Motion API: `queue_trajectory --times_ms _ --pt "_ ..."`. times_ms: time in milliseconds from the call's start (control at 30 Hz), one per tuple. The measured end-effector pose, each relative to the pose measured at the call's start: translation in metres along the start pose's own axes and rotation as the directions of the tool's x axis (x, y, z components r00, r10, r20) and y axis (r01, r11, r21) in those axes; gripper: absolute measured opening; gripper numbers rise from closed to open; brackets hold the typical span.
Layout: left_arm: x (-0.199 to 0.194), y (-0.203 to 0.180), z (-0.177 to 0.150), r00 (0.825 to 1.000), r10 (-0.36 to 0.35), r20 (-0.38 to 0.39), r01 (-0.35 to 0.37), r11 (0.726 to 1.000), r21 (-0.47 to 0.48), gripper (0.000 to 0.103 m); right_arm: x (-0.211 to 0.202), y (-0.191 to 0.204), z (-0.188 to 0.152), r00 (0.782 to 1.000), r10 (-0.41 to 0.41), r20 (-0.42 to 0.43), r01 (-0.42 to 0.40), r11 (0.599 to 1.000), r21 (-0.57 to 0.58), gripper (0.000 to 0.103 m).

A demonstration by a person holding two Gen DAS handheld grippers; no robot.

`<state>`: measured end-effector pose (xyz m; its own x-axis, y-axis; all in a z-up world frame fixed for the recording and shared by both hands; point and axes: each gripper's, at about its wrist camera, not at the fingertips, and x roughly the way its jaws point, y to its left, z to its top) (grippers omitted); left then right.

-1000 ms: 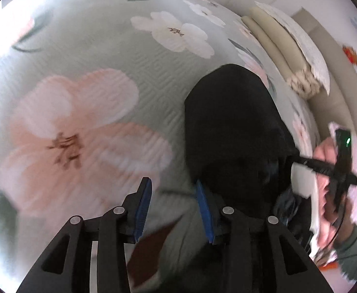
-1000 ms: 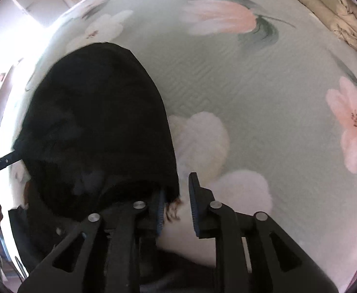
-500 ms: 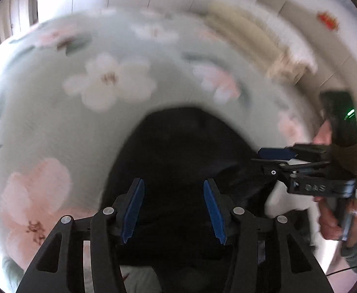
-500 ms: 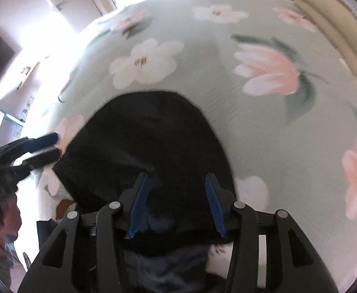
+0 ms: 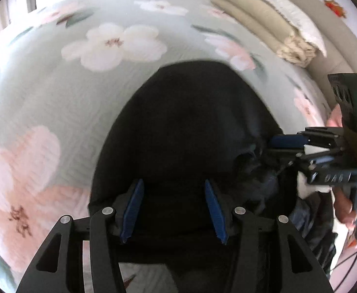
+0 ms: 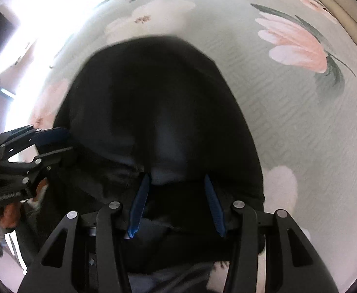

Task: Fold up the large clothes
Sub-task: 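Grasp the folded jacket near the hood with both grippers and press it flat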

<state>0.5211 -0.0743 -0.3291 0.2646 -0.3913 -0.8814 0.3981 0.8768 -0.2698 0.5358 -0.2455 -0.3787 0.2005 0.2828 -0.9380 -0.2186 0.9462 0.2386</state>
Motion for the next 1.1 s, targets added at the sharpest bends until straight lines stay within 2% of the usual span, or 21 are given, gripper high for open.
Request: queue_trajectory --times_ms 100,133,167,300,367,467,500,567,700,800,867,900,933,967,1000,1033,1100 --pt "-0.029 0.009 0.002 0.998 0.015 0.054 -0.016 1.0 0.019 0.054 -0.033 -0.009 -0.008 0.999 0.025 0.047 -0.024 1.0 -0.017 0.057" --pt "-0.035 0.012 0.002 0.998 0.018 0.061 -0.019 1.0 0.015 0.054 -0.041 -0.013 -0.01 0.998 0.022 0.056 -0.021 1.0 -0.019 0.066" --pt "-0.042 0.018 0.003 0.998 0.019 0.067 -0.019 1.0 0.007 0.054 -0.047 -0.018 -0.012 0.998 0.013 0.065 -0.012 1.0 -0.019 0.071" --pt "-0.054 0.053 0.007 0.997 0.041 0.067 -0.037 0.998 -0.059 0.055 -0.058 -0.045 -0.017 0.997 -0.047 0.06 0.047 0.999 -0.006 0.072" --pt "-0.051 0.064 0.009 0.998 0.028 0.06 -0.023 0.997 -0.079 0.055 -0.056 -0.059 -0.017 0.998 -0.049 0.042 0.048 0.999 0.025 0.072" --pt "-0.039 0.08 0.014 0.996 -0.076 0.038 0.08 0.988 -0.13 0.055 -0.043 -0.073 -0.016 1.0 -0.004 0.023 0.003 0.999 0.053 0.072" --pt "-0.03 0.088 0.017 0.986 -0.163 0.02 0.164 0.973 -0.161 0.055 -0.036 -0.073 -0.015 1.0 0.006 0.016 -0.006 0.998 0.058 0.072" --pt "-0.017 0.096 0.023 0.972 -0.237 0.007 0.234 0.953 -0.19 0.055 -0.025 -0.077 -0.008 0.999 0.032 0.002 -0.032 0.997 0.063 0.072" --pt "0.006 0.096 0.034 0.965 -0.26 -0.022 0.252 0.952 -0.176 0.055 -0.006 -0.076 0.003 0.997 0.069 -0.029 -0.067 0.996 0.052 0.072" --pt "0.026 0.089 0.042 0.948 -0.313 -0.046 0.301 0.937 -0.176 0.055 0.012 -0.075 0.013 0.992 0.114 -0.055 -0.111 0.992 0.056 0.072" --pt "0.038 0.082 0.044 0.946 -0.319 -0.065 0.304 0.937 -0.169 0.055 0.022 -0.075 0.019 0.989 0.134 -0.061 -0.13 0.989 0.073 0.071" --pt "0.044 0.076 0.044 0.949 -0.305 -0.076 0.29 0.943 -0.162 0.05 0.026 -0.073 0.021 0.989 0.138 -0.057 -0.133 0.988 0.08 0.071" --pt "0.045 0.07 0.043 0.959 -0.273 -0.075 0.261 0.955 -0.142 0.044 0.026 -0.07 0.022 0.99 0.135 -0.047 -0.131 0.988 0.08 0.066" --pt "0.043 0.067 0.041 0.966 -0.251 -0.07 0.241 0.963 -0.122 0.028 0.026 -0.064 0.024 0.989 0.145 -0.041 -0.142 0.987 0.073 0.045" --pt "0.038 0.062 0.039 0.971 -0.233 -0.05 0.228 0.969 -0.095 0.019 0.023 -0.056 0.024 0.988 0.149 -0.038 -0.147 0.988 0.055 0.042" --pt "0.028 0.059 0.036 0.974 -0.228 -0.02 0.225 0.971 -0.083 0.017 0.019 -0.05 0.023 0.993 0.113 -0.023 -0.112 0.993 0.03 0.039" --pt "0.007 0.06 0.03 0.974 -0.225 0.025 0.226 0.97 -0.088 0.014 0.006 -0.034 0.016 1.0 0.027 0.007 -0.026 0.999 -0.041 0.026"
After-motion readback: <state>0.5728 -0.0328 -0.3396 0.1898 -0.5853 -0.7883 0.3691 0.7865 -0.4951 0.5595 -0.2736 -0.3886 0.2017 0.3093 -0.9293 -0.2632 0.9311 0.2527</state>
